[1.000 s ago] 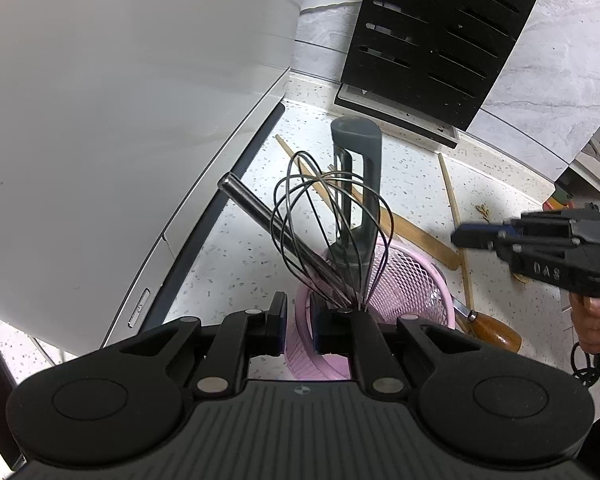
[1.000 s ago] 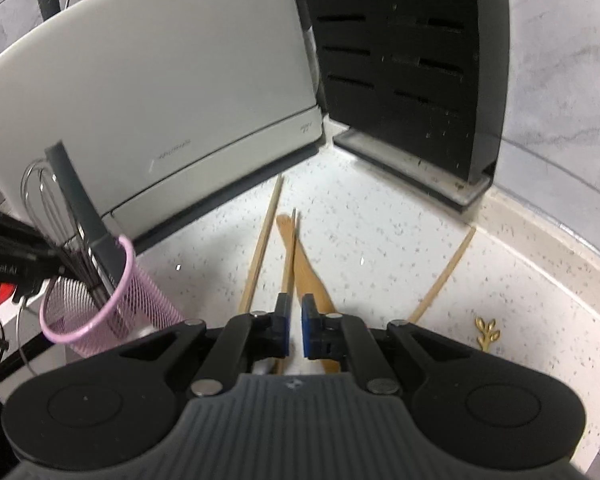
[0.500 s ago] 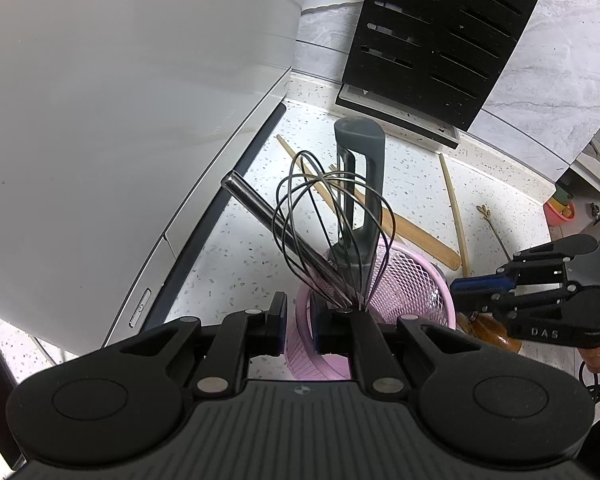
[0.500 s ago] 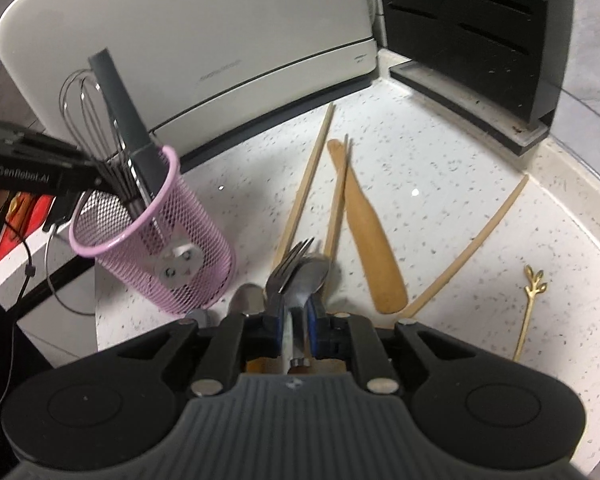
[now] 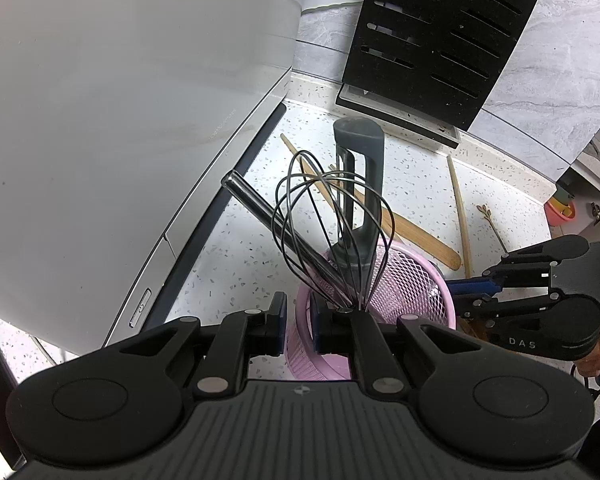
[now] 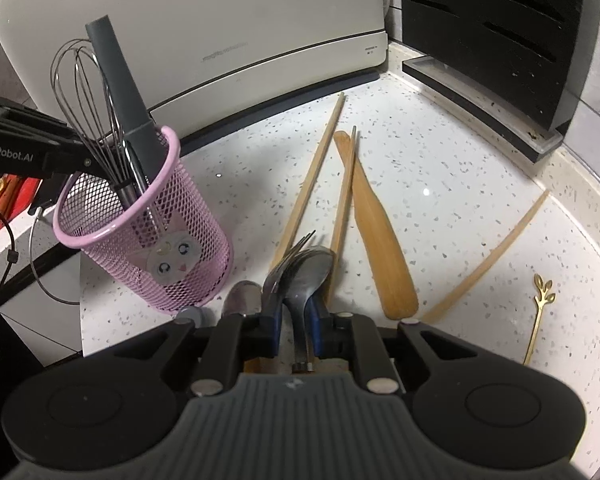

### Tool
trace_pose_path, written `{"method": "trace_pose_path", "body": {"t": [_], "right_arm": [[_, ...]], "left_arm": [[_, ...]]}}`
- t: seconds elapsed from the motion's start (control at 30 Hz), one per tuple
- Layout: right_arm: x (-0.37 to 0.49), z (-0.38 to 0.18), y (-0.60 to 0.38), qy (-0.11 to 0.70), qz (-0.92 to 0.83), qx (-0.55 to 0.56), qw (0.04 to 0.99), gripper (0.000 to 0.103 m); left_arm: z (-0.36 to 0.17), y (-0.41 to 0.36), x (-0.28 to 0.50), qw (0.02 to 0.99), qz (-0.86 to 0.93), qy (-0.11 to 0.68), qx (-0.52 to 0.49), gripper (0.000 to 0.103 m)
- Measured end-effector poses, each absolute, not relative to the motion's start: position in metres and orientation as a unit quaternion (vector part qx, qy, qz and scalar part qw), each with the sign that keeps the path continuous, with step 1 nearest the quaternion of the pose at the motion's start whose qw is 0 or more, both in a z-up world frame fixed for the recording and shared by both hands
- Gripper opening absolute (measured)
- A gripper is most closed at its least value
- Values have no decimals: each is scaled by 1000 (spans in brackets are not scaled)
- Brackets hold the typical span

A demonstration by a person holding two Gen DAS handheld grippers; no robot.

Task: Organize utensils
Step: 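Open the right tool and move it back over the utensils, then grasp the wooden-handled metal spoon with the right tool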

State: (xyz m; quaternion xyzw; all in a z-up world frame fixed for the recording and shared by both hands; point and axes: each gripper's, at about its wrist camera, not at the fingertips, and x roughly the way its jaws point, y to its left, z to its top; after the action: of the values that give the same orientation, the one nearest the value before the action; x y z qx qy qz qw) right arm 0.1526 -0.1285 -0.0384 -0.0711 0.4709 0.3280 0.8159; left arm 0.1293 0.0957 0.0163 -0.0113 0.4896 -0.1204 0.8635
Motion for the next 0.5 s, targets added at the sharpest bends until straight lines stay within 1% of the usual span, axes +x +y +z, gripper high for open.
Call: {"method": "trace_pose_path", "body": {"t": [0.1, 0.43, 0.47, 0.5], "right_arm": [[151, -39, -125, 476, 331, -83, 810, 10], [149, -41, -120, 477, 321, -108, 811, 9], [148, -41, -119, 475, 320, -112, 812, 9], [147, -41, -117, 473, 318, -116, 814, 6]], "left_arm": [[16, 96, 129, 863, -121, 489, -12, 13], [16, 94, 129, 864, -119, 489, -11, 13], [16, 94, 129, 864, -119, 490, -11, 13], [16, 94, 129, 864, -118, 490, -11, 13]]}}
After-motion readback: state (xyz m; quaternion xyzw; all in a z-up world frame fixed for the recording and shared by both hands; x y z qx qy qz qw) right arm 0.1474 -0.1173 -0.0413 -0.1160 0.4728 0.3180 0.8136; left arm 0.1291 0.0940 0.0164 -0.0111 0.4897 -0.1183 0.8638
